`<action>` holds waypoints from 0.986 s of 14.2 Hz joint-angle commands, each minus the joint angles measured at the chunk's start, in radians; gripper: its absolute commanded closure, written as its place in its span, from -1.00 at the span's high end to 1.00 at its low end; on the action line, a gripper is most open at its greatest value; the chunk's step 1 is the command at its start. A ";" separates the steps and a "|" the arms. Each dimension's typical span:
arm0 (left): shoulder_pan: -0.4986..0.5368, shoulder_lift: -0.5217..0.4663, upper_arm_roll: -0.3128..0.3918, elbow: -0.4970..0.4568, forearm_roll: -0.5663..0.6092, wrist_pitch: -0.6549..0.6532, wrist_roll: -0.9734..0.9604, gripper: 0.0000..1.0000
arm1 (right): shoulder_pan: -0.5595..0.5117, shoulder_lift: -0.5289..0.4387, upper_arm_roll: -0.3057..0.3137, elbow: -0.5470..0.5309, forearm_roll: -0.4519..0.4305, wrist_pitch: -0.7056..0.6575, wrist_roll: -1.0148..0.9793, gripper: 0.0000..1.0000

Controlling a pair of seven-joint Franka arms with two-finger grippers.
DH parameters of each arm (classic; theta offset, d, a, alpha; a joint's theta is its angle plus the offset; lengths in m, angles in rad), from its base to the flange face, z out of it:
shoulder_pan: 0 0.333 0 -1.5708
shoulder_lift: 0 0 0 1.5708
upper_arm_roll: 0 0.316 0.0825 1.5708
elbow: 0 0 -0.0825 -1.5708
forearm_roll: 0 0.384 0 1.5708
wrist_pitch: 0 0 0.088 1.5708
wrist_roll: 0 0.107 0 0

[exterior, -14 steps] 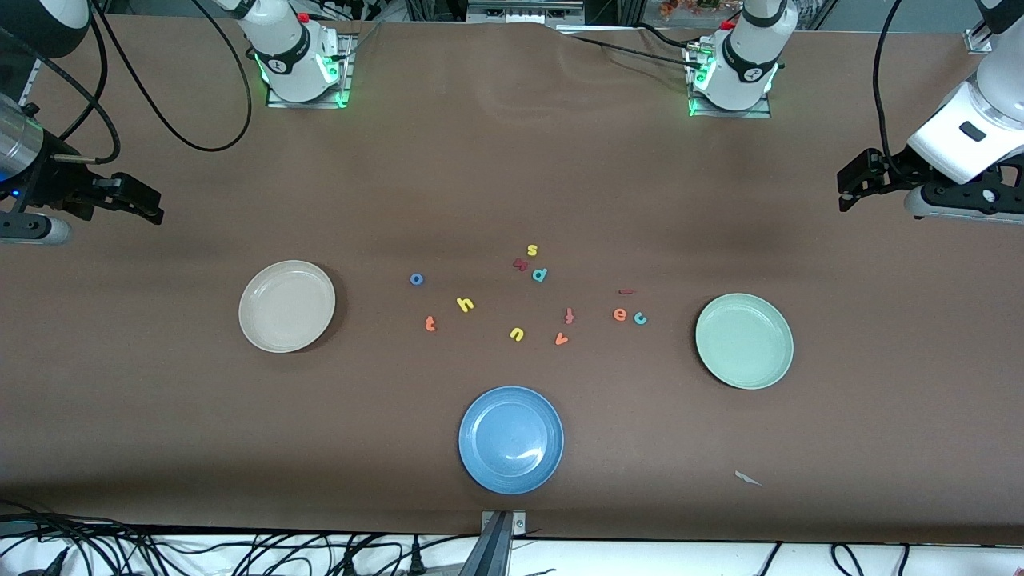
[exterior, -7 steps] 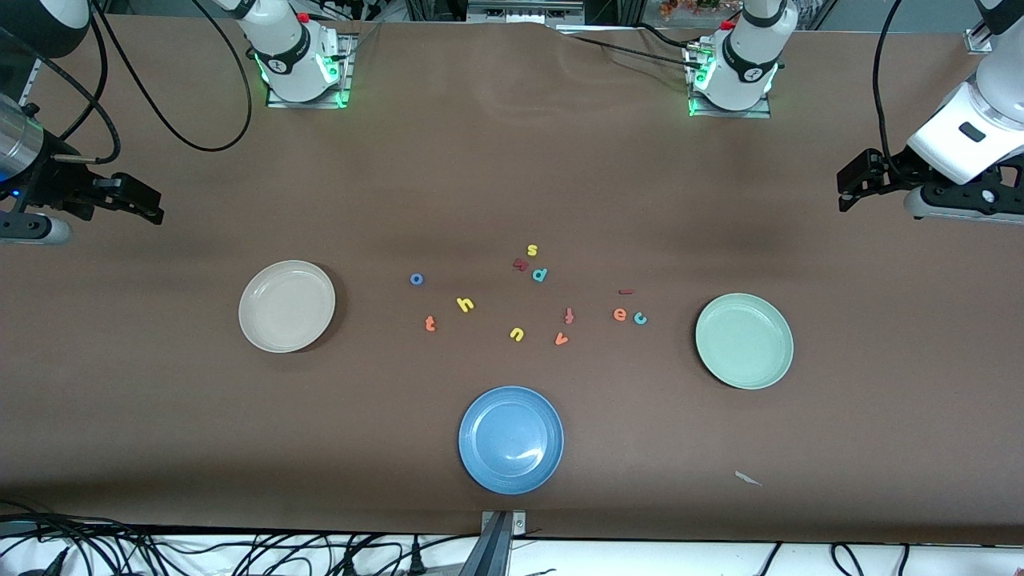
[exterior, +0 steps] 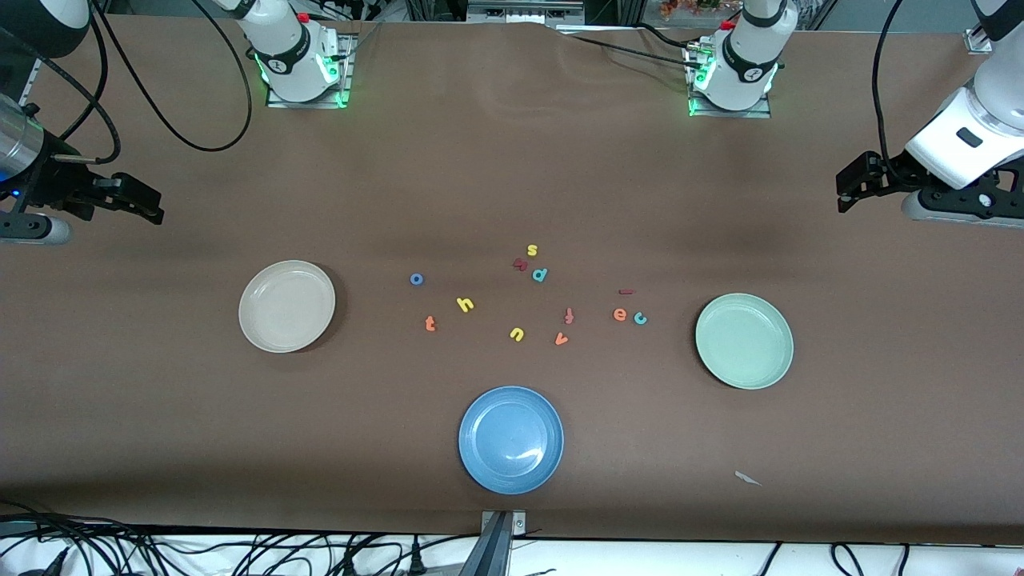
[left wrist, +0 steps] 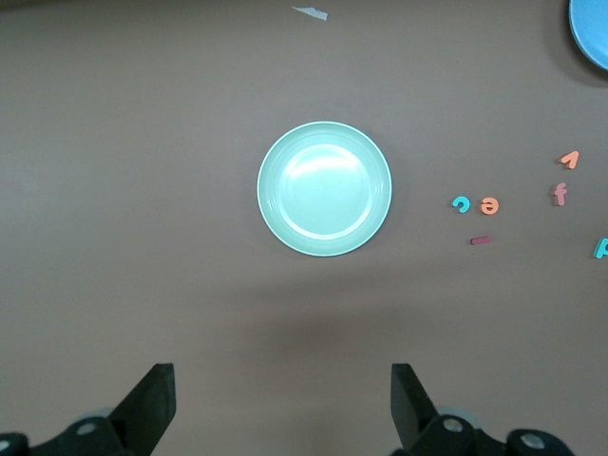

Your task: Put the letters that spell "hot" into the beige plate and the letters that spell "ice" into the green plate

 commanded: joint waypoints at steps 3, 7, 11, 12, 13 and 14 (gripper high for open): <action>0.004 0.007 -0.002 0.009 0.010 -0.013 0.013 1.00 | 0.004 0.006 -0.002 0.024 0.019 -0.023 0.004 1.00; -0.001 0.025 -0.004 0.016 0.002 -0.014 0.024 1.00 | 0.004 0.006 -0.002 0.023 0.019 -0.023 0.004 1.00; -0.002 0.039 -0.005 0.023 0.010 -0.014 0.022 1.00 | 0.004 0.007 -0.002 0.023 0.019 -0.023 0.004 1.00; 0.001 0.039 -0.005 0.023 0.010 -0.014 0.022 1.00 | 0.004 0.006 -0.002 0.023 0.019 -0.023 0.005 1.00; 0.002 0.040 -0.005 0.022 0.009 -0.016 0.022 1.00 | 0.004 0.007 -0.002 0.023 0.019 -0.023 0.004 1.00; 0.003 0.043 -0.005 0.020 0.009 -0.016 0.021 1.00 | 0.004 0.006 -0.002 0.023 0.019 -0.023 0.005 1.00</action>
